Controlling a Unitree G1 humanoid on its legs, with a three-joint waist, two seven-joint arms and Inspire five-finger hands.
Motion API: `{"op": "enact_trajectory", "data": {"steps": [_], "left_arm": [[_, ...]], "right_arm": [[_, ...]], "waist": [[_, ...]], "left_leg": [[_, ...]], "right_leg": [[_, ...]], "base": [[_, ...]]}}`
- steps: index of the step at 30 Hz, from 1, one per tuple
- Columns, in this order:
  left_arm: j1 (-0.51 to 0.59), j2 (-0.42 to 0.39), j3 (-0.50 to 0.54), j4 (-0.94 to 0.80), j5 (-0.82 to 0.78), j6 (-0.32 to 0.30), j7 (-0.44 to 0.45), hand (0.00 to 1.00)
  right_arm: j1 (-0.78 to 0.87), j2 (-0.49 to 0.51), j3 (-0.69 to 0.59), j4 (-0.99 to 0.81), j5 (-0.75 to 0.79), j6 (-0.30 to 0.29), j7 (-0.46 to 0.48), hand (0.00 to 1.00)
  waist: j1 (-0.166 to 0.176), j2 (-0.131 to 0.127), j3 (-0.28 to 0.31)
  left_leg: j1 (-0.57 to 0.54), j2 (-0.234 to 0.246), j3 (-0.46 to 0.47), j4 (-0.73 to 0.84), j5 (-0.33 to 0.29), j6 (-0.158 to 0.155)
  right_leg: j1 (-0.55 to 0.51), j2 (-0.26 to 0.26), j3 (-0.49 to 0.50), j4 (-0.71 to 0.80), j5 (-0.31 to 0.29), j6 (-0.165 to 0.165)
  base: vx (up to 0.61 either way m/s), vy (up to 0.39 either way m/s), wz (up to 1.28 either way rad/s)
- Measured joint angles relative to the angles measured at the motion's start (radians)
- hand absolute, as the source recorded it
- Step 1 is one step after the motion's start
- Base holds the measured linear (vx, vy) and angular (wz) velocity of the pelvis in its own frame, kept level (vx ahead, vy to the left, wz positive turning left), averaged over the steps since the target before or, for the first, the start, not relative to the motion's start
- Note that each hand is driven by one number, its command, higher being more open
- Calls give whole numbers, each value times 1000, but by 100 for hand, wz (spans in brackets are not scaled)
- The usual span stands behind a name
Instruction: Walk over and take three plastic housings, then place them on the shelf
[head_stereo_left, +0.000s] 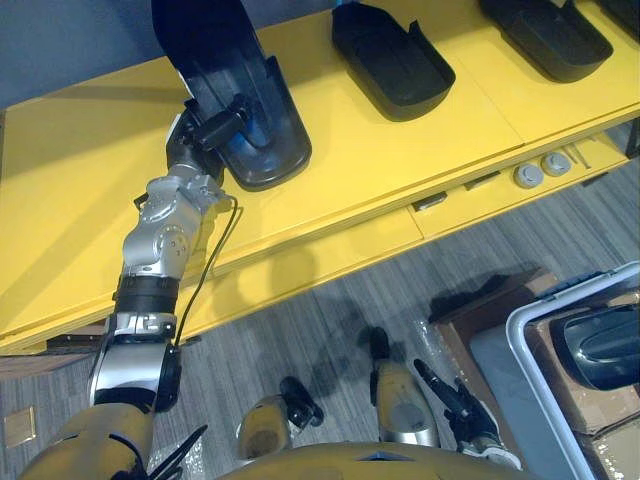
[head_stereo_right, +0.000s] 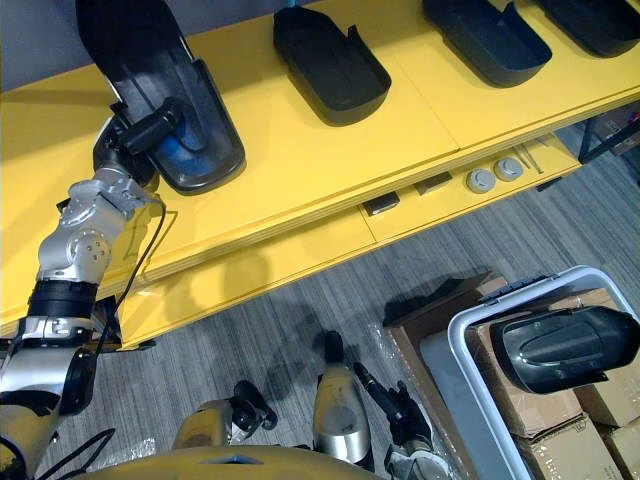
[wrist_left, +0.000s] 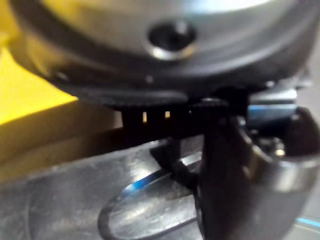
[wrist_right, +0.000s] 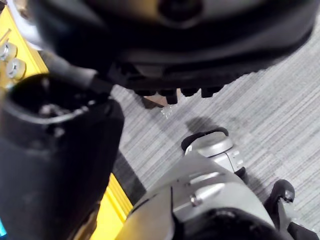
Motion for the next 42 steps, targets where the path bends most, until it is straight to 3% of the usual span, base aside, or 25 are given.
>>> {"op": "enact_trajectory", "data": {"steps": [21, 28, 31, 37, 42], "left_arm": [[-147, 38, -11, 93, 355, 115, 68, 100], [-174, 45, -3, 133, 353, 136, 168, 100], [-173, 44, -1, 164, 349, 136, 223, 100], [-156, 44, -1, 209, 338, 87, 337, 100], [-51, 39, -23, 151, 170, -35, 381, 100]], "right_arm": [[2, 7, 42, -25, 52, -2, -13, 100], [3, 7, 66, -25, 53, -11, -22, 100], [8, 6, 80, -25, 52, -44, -39, 100], [27, 7, 123, -39, -9, -146, -137, 100], [45, 9, 137, -161, -44, -187, -230, 100]], "waist": [[-2, 8, 36], [-3, 8, 36], [-8, 8, 36], [-25, 2, 31], [-47, -15, -9]], "left_leg": [[-12, 51, 4, 50, -21, -15], [5, 50, 5, 48, -21, -14], [26, 49, 8, 41, -21, -15], [67, 36, 3, 5, -6, -21], [122, 1, 2, -65, 29, -21]], "right_leg": [[-7, 34, 6, 21, -10, -16], [5, 35, 6, 21, -11, -17], [27, 36, 8, 18, -12, -17], [66, 35, 3, -2, -10, -15], [112, 34, 0, -40, -8, -14]], "base": [[-17, -5, -2], [5, 5, 0], [-1, 9, -2], [-6, 3, 1], [51, 8, 1]]}}
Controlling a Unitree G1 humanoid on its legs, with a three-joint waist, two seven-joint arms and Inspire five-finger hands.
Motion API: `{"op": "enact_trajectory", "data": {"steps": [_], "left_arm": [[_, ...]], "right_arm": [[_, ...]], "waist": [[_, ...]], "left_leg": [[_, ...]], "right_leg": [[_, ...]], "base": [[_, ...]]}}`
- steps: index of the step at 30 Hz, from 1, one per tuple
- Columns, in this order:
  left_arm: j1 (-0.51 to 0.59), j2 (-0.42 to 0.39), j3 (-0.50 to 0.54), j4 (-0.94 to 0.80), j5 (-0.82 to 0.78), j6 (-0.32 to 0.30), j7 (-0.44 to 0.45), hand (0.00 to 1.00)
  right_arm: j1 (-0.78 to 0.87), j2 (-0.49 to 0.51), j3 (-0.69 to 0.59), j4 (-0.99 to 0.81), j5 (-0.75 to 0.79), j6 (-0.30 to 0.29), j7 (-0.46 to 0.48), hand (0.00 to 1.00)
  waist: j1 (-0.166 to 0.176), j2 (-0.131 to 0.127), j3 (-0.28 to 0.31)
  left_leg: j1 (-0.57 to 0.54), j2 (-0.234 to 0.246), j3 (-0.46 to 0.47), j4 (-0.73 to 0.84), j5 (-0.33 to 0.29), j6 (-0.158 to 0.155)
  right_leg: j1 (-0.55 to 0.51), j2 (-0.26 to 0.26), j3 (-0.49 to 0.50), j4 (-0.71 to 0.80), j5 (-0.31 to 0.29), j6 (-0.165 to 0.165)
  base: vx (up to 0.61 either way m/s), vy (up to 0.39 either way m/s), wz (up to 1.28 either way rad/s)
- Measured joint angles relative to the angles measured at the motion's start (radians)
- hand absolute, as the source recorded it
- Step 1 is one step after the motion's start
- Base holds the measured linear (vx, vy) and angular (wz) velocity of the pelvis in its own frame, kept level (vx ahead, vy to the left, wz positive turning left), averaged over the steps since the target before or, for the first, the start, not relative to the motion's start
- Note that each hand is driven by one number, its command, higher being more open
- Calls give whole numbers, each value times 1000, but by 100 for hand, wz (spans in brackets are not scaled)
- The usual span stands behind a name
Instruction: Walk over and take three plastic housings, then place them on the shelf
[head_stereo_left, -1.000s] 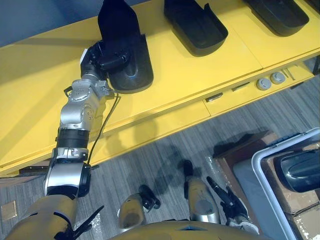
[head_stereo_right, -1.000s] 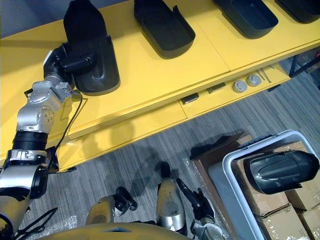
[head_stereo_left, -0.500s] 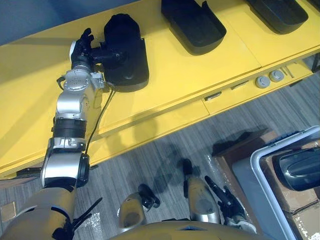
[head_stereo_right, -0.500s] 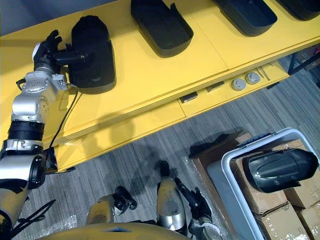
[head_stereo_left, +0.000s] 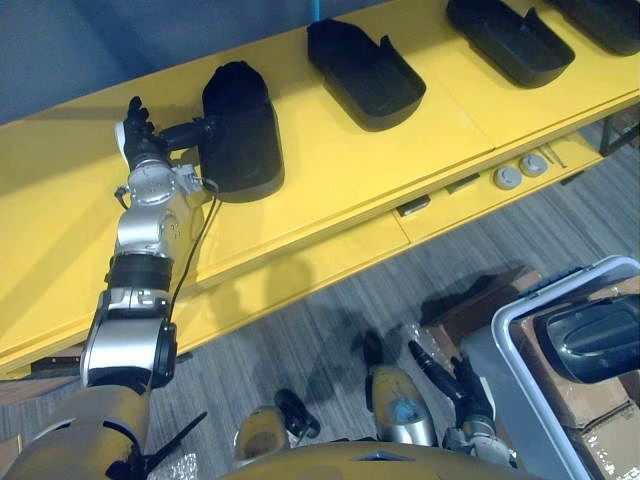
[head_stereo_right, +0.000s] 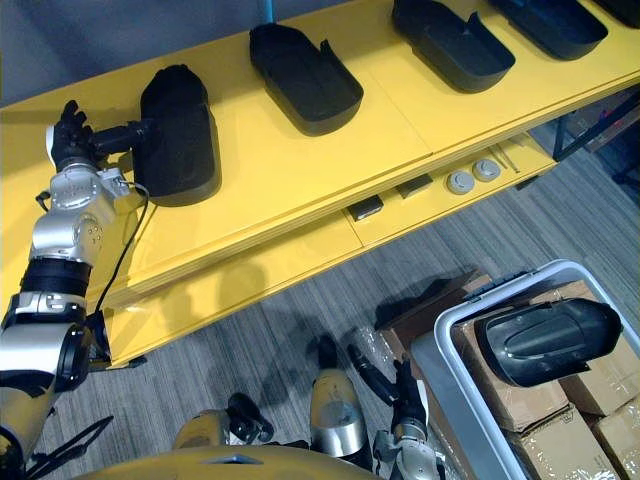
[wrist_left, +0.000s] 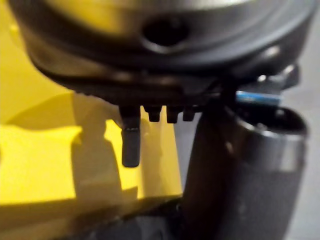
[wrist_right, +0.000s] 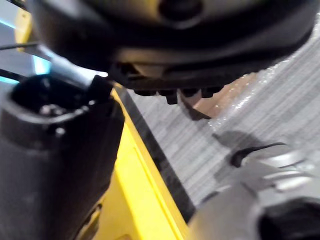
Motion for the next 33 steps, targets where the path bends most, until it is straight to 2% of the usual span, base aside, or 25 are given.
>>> {"op": "enact_trajectory", "data": {"steps": [1, 5, 6, 8, 13, 16, 19, 21, 22, 24, 26, 28, 30, 33], "left_arm": [[9, -5, 0, -9, -20, -19, -4, 100], [52, -56, 2, -88, -104, -173, -51, 100], [58, -62, 2, -105, -111, -195, -62, 100], [81, -85, 3, -196, -178, -273, -112, 100], [130, -92, 27, -390, -270, -415, -244, 100], [227, -132, 64, -522, -297, -458, -297, 100], [395, -203, 89, -648, -299, -499, -344, 100], [551, -262, 108, -732, -285, -523, -357, 100], [593, -281, 112, -755, -271, -527, -357, 100], [763, -339, 113, -843, -202, -550, -367, 100], [857, -357, 115, -889, -126, -573, -374, 100], [907, -358, 125, -901, -3, -611, -372, 100], [936, -359, 126, -902, 27, -628, -376, 100], [982, -364, 89, -896, 90, -632, -388, 100]], "right_arm": [[-1, 0, -3, -17, 2, -8, -2, 100], [-7, 26, -60, -199, 6, -105, -9, 100], [-10, 26, -65, -234, 5, -117, -12, 100], [-18, 26, -100, -382, -17, -155, -21, 100], [-64, -19, -165, -626, -61, -228, 0, 100], [-86, -61, -178, -712, -66, -242, 51, 100], [-104, -69, -176, -766, -33, -249, 142, 100], [-139, -75, -174, -768, 3, -228, 214, 100], [-149, -82, -174, -768, 10, -215, 228, 100], [-188, -116, -173, -768, 10, -160, 261, 100], [-225, -152, -169, -766, 9, -100, 286, 100], [-279, -195, -150, -745, 10, -44, 307, 100], [-352, -225, -110, -686, 11, -3, 319, 100], [-490, -227, -49, -556, 126, 83, 286, 100]], "waist": [[-1, -3, -3], [-8, -10, -47], [-8, -10, -56], [-8, -6, -65], [-7, 3, -104], [-1, 15, -130], [20, 23, -153], [51, 23, -162], [60, 23, -162], [102, 21, -163], [138, 19, -165], [170, 15, -167], [193, 9, -174], [226, -6, -181]], "left_leg": [[10, -5, -5, -11, 4, 0], [57, -30, -24, -77, 27, -1], [61, -35, -27, -87, 32, 0], [105, -52, -35, -138, 49, -1], [147, -76, -39, -213, 80, 0], [168, -78, -51, -237, 86, -3], [170, -80, -87, -245, 94, -3], [160, -89, -124, -257, 110, -2], [156, -90, -137, -257, 113, -2], [137, -93, -188, -258, 125, -2], [120, -93, -223, -258, 136, -3], [103, -94, -262, -260, 149, -3], [102, -98, -292, -274, 165, -2], [77, -110, -339, -284, 181, 0]], "right_leg": [[9, 0, 0, -6, 0, 0], [47, -1, -1, -34, 0, 0], [50, -2, -2, -38, 0, 0], [81, -3, -2, -50, 2, 3], [108, -9, -10, -68, 4, 5], [138, -8, -24, -87, 6, 9], [169, -11, -58, -115, 12, 13], [188, -12, -97, -143, 23, 11], [196, -12, -106, -152, 28, 10], [216, -15, -156, -174, 34, 9], [220, -16, -191, -175, 34, 9], [226, -19, -230, -175, 34, 8], [238, -21, -258, -175, 33, 6], [236, -29, -300, -175, 33, 7]], "base": [[85, 2, 0], [46, 2, -1], [43, 0, -1], [17, 1, 0], [-10, 0, 3], [-26, -12, 12], [-48, -36, 31], [-66, -47, 43], [-75, -51, 49], [-57, -60, 59], [-41, -48, 53], [-40, -39, 58], [-56, -26, 50], [-65, 5, 39]]}}
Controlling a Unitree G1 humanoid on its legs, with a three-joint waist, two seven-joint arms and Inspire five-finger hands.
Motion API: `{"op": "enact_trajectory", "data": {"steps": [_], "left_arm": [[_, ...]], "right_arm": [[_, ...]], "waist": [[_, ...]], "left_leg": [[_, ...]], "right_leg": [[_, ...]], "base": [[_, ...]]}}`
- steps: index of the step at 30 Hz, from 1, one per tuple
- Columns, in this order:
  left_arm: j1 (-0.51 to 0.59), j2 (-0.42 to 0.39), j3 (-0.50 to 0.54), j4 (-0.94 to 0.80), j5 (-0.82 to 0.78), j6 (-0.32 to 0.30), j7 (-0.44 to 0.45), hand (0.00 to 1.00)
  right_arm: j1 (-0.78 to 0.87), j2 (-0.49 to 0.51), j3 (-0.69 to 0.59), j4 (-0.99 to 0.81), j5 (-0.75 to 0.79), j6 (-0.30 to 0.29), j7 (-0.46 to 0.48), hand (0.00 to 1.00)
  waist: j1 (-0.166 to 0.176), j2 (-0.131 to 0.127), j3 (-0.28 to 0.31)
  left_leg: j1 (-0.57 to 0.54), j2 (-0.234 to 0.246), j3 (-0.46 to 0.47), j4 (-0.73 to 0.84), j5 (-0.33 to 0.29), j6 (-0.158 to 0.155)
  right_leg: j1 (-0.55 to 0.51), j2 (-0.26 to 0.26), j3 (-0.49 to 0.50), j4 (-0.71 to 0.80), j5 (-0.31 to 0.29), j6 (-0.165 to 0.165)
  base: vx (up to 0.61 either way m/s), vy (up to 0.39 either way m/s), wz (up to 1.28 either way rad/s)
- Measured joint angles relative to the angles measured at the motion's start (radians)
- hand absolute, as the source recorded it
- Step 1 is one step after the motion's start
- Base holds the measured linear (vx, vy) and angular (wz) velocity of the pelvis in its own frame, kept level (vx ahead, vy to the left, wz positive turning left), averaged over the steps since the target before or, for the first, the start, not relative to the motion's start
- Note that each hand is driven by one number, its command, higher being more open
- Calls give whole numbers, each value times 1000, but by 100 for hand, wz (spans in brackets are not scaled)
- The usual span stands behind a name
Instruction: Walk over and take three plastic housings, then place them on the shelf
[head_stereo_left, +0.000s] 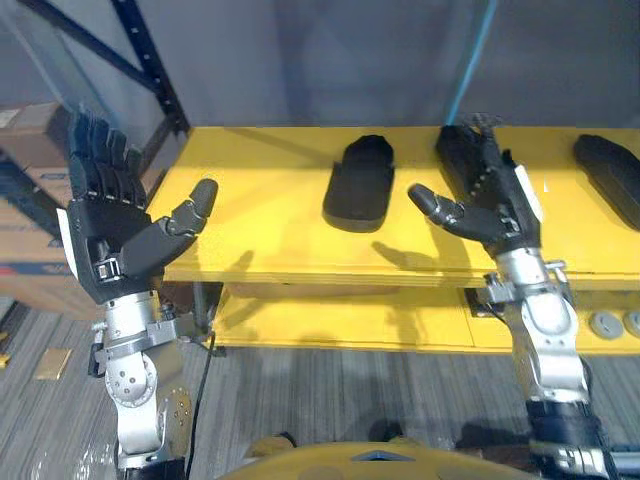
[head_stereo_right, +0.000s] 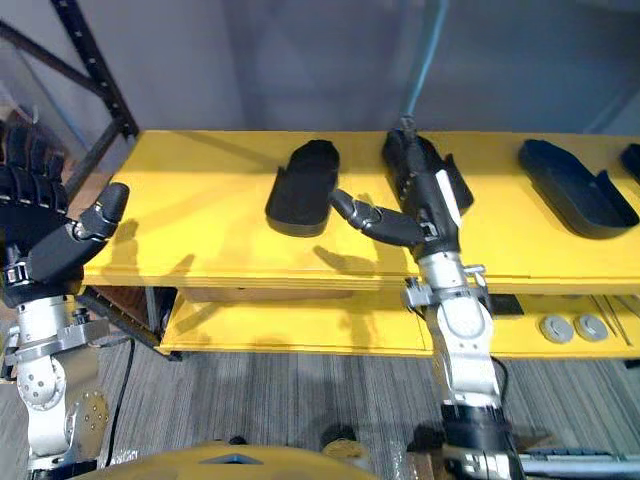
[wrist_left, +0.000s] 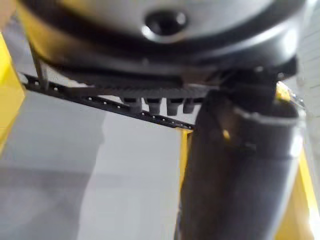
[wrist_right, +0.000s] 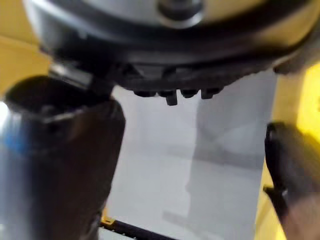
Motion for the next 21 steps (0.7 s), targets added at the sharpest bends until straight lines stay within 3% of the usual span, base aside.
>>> {"op": "enact_trajectory", "data": {"steps": [5, 10, 13, 17, 21], "left_arm": [[44, -1, -72, 56, 48, 10, -50, 100], [51, -1, -81, 68, 14, 34, -73, 100], [62, -5, -115, 74, -82, 52, -95, 100], [67, -19, -170, 132, -85, 56, -109, 100], [78, -19, -201, 150, -85, 56, -120, 100]], "right_arm": [[-123, 2, 53, 216, -11, 76, -133, 100], [-209, 20, 62, 349, 39, 80, -241, 100], [-296, 64, 64, 435, 39, 79, -350, 100], [-346, 115, 71, 500, 29, 56, -480, 100], [-349, 131, 73, 505, -8, 34, -496, 100]], "waist": [[47, -10, -4], [67, -13, -3], [67, -13, -3], [85, -12, -2], [94, -11, 3]], "left_leg": [[-10, -18, -32, -27, 28, 9], [-23, -24, -48, -24, 35, 13], [-31, -25, -62, -20, 36, 14], [-37, -27, -74, -18, 38, 16], [-39, -33, -85, -18, 38, 17]], "right_leg": [[-3, -12, -33, 0, 6, 3], [-5, -18, -47, 0, 8, 6], [-3, -19, -61, 0, 8, 6], [-1, -21, -74, 1, 7, 5], [0, -27, -85, 8, 2, -1]], "base": [[-26, 42, 22], [10, 27, 10], [20, 21, 11], [4, 13, 9], [5, 36, 9]]}}
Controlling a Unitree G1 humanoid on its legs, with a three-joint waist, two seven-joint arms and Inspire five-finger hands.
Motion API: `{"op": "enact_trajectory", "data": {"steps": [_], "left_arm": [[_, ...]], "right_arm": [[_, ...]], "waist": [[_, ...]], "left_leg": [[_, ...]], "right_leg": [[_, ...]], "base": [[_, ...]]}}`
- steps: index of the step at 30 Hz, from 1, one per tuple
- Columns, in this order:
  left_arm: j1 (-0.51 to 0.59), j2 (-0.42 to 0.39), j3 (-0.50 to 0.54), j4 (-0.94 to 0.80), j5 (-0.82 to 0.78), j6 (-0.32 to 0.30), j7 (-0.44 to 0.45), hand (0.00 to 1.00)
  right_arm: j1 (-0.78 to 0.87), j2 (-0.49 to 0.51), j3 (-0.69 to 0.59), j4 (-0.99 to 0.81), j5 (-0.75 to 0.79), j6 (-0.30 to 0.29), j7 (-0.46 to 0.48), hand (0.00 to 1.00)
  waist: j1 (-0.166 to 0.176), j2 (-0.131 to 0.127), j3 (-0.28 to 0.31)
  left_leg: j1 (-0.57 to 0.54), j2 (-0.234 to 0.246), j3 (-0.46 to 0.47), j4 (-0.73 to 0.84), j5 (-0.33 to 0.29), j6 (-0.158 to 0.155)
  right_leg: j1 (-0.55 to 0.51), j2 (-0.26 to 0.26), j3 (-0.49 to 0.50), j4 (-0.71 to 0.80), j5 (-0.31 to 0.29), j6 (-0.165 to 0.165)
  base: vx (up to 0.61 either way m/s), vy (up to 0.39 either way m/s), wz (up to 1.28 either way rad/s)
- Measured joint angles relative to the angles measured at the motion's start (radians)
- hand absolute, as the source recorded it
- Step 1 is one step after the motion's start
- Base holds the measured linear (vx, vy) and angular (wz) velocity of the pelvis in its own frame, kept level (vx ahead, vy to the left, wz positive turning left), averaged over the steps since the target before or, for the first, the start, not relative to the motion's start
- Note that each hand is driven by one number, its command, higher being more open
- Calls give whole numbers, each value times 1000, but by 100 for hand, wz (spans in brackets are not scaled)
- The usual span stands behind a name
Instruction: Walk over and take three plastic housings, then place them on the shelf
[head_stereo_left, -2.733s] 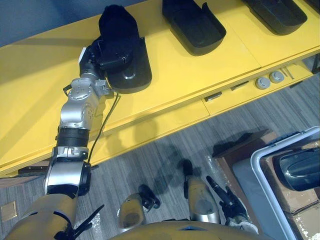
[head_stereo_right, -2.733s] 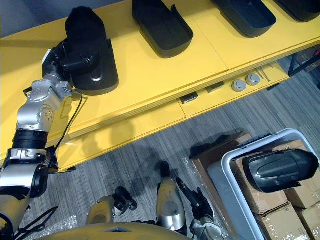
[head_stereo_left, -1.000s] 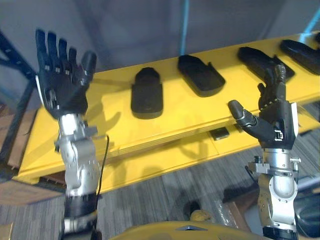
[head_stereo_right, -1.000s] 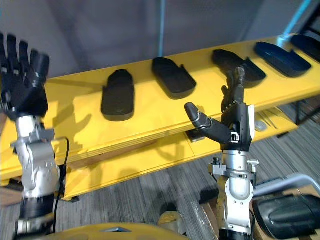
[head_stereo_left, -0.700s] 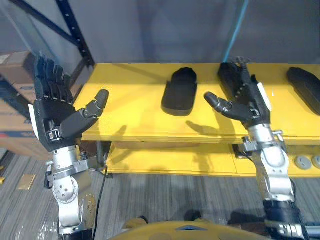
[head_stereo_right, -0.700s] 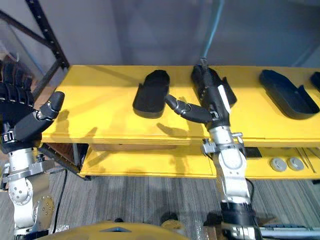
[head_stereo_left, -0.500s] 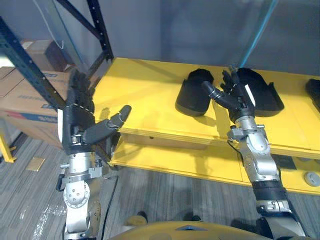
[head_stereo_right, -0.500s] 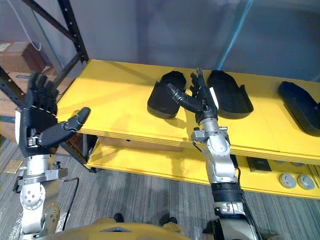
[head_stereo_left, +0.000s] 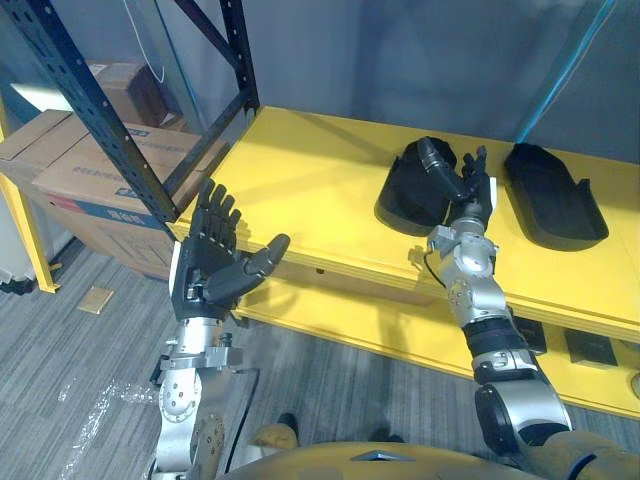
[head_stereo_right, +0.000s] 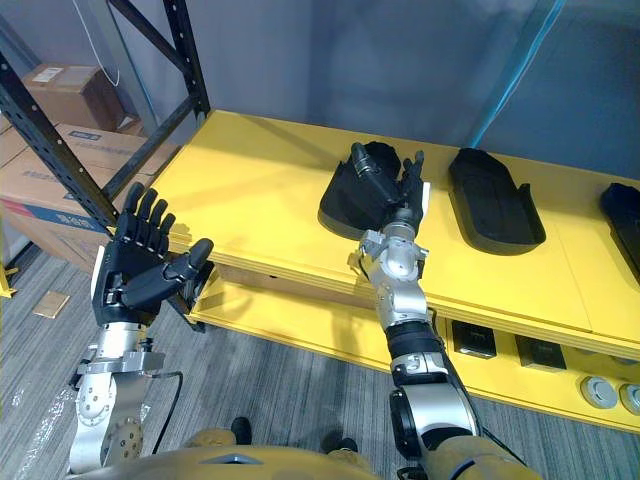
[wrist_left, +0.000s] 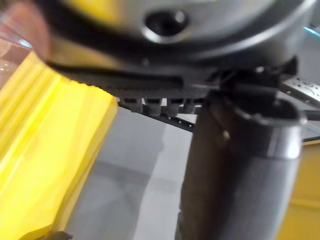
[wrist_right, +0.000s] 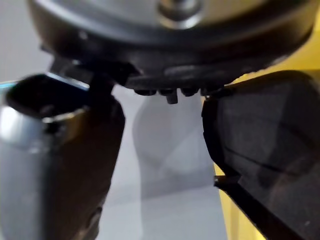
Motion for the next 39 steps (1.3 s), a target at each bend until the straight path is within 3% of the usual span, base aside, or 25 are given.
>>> {"op": "enact_trajectory", "data": {"steps": [13, 19, 21, 24, 27, 30, 35, 39], "left_arm": [[-3, 39, -25, 51, 0, 12, -11, 100], [-3, 43, -30, 68, -32, 18, -20, 100], [1, 43, -31, 68, -33, 17, -30, 100], [1, 43, -32, 62, -38, 6, -64, 100], [-3, 44, -27, 50, -36, -29, -89, 100], [-19, 67, -18, -18, -24, -31, -97, 100], [-95, 80, -22, -55, -21, -20, -119, 100], [-83, 72, -22, -61, -21, 41, -123, 100]], "right_arm": [[-156, -12, 36, 186, 0, 31, 99, 100], [-179, -70, 39, 177, -96, 19, 75, 100], [-168, -77, 37, 105, -119, 16, 54, 100], [-63, -84, 37, -209, -132, -26, 67, 100], [63, -128, 35, -545, -156, -94, 163, 100], [169, -216, -16, -770, -48, -70, 308, 100], [360, -230, -101, -812, 45, 8, 391, 100], [583, -125, -157, -812, 83, 24, 406, 100]], "waist": [[14, 6, 46], [24, 7, 51], [21, 7, 52], [10, 6, 52], [-26, 2, 53], [-68, -15, 50], [-100, -23, 49], [-116, -15, 45]], "left_leg": [[-36, -1, -32, 32, 1, 3], [-68, 0, -47, 49, 1, 3], [-68, 0, -46, 50, 1, 3], [-68, 2, -30, 52, -8, 3], [-65, 6, -2, 69, -26, 7], [-43, 10, 35, 70, -42, 5], [-28, 17, 81, 65, -51, 1], [-21, 20, 114, 54, -52, 0]], "right_leg": [[-9, -4, -28, 13, -3, -4], [-25, -4, -42, 15, -2, -3], [-26, -5, -41, 15, -2, -3], [-35, -5, -26, 15, -2, -3], [-42, -7, 2, 16, -1, -2], [-43, -6, 41, 18, -1, -2], [-66, -4, 89, 34, -7, -8], [-88, 0, 123, 38, -4, -4]], "base": [[4, 11, 7], [-8, 5, 7], [2, 5, -2], [22, 15, -14], [47, 23, -28], [34, 27, -33], [-26, 20, -30], [-3, 16, -21]]}}
